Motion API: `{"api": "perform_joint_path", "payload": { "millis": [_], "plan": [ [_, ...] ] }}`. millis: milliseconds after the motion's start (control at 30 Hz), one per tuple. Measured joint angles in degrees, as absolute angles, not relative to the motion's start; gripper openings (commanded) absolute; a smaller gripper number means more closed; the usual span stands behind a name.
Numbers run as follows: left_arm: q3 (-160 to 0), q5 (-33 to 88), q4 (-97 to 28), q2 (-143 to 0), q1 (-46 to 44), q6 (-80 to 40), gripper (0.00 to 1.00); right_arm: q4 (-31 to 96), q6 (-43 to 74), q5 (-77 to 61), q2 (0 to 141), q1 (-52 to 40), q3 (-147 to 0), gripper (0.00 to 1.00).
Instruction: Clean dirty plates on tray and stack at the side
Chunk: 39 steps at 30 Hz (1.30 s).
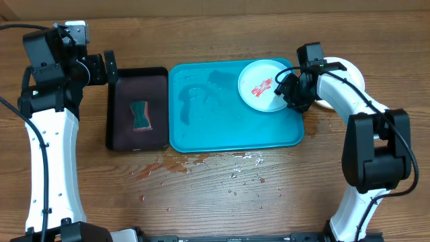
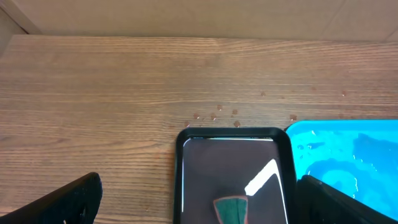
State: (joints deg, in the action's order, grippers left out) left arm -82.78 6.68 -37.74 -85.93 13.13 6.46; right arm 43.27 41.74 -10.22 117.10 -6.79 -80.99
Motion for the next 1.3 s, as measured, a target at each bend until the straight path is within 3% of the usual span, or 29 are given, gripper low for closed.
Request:
{"api": "perform_joint_path", "payload": {
  "millis": [133,200,700,1233,1267,1300],
  "plan": [
    [-82.78,6.66,-37.74,-85.93,13.13,6.46,1.0,42.61,42.02,-10.15,118.28,-6.79,-81.1,0.17],
    [-82.78,6.68,-37.76,-85.93,13.13,6.46,1.0,42.22,41.76,-10.13,118.74,-6.76,-81.1,0.04],
    [-82.78,6.66,-37.74,-85.93,13.13,6.46,1.0,48.29,33.87,-12.73,119.55,-7.2,-83.37,0.04],
    [-82.78,6.66,-37.74,-85.93,13.13,6.46,1.0,47.59,28.49,-10.04,119.55,-16.47,-83.59,0.04],
    [-82.78,6.66,-37.74,-85.93,13.13,6.46,1.0,47.57,28.51,-10.07,119.55,-16.47,-83.59,0.07],
    [-82.78,6.66,-37.74,-85.93,13.13,6.46,1.0,47.59,28.64,-10.04,119.55,-16.47,-83.59,0.23]
  ]
}}
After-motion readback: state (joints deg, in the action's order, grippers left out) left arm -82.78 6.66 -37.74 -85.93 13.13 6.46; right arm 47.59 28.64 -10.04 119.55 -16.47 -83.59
